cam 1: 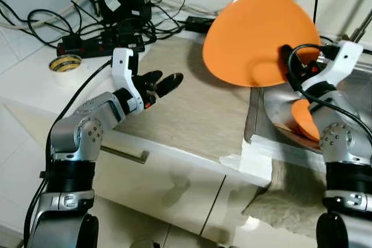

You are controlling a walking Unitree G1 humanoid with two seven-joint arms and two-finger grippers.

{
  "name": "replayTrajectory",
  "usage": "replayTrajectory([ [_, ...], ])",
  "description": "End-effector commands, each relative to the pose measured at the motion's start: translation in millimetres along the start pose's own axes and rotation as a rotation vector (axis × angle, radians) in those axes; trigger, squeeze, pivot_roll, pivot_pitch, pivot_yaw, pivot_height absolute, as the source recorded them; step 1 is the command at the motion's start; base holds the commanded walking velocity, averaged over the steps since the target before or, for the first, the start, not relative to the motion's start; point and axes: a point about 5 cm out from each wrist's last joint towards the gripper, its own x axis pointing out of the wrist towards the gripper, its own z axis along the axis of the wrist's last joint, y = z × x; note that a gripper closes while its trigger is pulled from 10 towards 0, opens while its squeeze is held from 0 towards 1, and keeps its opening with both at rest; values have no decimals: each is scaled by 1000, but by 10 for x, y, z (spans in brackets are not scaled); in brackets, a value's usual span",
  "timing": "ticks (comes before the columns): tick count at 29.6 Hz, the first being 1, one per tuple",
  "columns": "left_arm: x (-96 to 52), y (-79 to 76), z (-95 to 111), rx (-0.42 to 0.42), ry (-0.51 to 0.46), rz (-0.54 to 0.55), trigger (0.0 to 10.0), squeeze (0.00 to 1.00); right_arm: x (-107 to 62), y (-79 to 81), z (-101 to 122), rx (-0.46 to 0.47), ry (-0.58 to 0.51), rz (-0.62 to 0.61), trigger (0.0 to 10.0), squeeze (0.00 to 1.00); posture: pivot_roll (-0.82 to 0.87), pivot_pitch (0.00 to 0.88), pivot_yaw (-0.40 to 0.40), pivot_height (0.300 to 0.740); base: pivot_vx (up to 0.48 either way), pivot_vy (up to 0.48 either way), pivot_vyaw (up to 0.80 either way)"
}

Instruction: Kitchen organization

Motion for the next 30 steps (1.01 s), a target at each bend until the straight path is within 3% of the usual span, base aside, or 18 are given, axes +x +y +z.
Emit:
replayTrajectory([
  [1,18,-23,-2,0,5,-9,10000,0,30,-59,187,-20,-78,-21,0,0,-24,0,1,740,0,0,0],
  [14,36,-21,-15,0,13,-12,10000,0,-80,-657,362,-116,-118,-264,0,0,-28,0,6,740,0,0,0],
  [23,24,-20,-34,0,20,-12,10000,0,-198,-946,487,-182,-130,-355,0,0,-29,0,6,740,0,0,0],
  [30,21,-13,-44,-1,25,-10,10000,0,-278,-1088,451,-239,-88,-391,0,0,-31,0,7,740,0,0,0],
])
